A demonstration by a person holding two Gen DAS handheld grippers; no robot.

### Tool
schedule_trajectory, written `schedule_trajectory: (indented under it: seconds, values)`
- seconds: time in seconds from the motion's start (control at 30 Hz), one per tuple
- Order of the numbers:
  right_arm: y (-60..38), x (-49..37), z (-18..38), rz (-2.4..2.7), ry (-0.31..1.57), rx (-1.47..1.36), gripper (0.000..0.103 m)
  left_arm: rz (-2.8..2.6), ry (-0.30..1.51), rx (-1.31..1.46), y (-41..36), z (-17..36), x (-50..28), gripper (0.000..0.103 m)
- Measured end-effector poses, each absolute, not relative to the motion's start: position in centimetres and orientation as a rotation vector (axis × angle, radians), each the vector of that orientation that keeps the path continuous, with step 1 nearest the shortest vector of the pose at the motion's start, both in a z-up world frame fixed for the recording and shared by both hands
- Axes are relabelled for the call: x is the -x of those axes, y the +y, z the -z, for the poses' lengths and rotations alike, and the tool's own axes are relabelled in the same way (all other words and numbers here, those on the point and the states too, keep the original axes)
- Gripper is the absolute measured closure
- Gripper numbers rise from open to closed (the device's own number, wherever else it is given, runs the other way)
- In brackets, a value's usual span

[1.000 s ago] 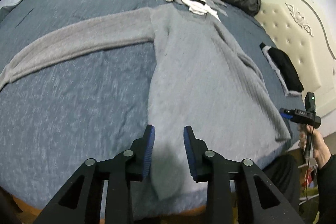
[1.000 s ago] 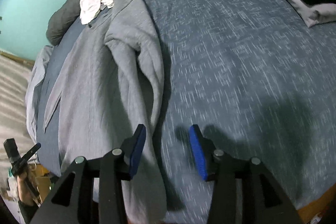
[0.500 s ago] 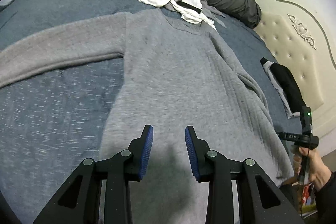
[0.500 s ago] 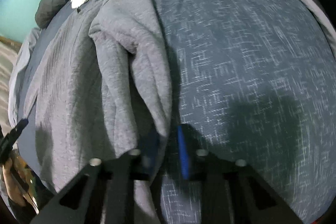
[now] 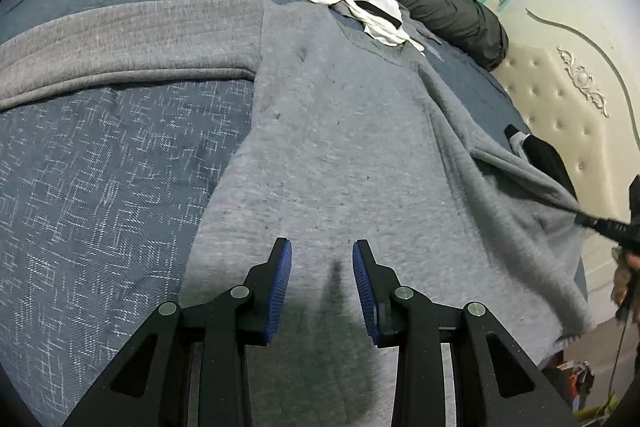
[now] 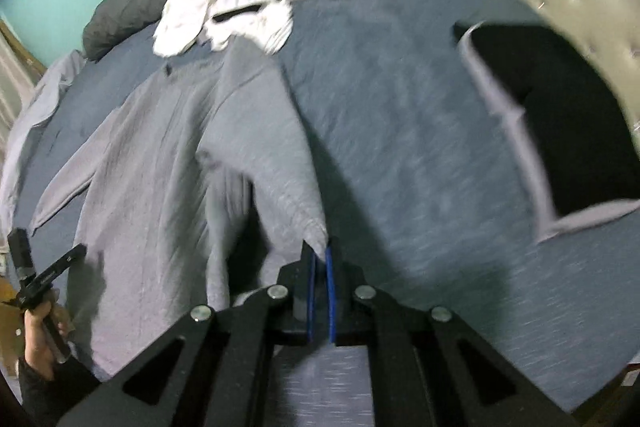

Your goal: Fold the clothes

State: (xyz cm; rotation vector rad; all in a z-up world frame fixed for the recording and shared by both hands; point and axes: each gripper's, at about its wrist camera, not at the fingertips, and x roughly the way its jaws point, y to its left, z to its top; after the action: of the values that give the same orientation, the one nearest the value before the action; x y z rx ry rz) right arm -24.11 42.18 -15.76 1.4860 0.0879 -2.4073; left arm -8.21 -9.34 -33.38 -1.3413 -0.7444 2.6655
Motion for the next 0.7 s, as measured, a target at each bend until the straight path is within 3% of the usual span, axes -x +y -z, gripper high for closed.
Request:
schedule_trajectory:
  seconds: [0.27, 0.53, 0.7]
  values:
    - [41.7, 26.7, 12.0, 2.595, 0.406, -1.38, 0.099, -2.683, -0.734, 1.36, -9.9, 33.9, 8.0, 0.068]
    - [32.7, 27.6, 20.2, 2.334, 0.491, -1.445, 0.098, -2.678, -0.719, 1.381, -9.5, 34.5, 8.4, 0.068]
    - [31.1, 28.1, 24.6, 2.204, 0.371, -1.539, 0.096, -2.671, -0.713, 1.393, -9.5, 34.8, 8.8, 0.068]
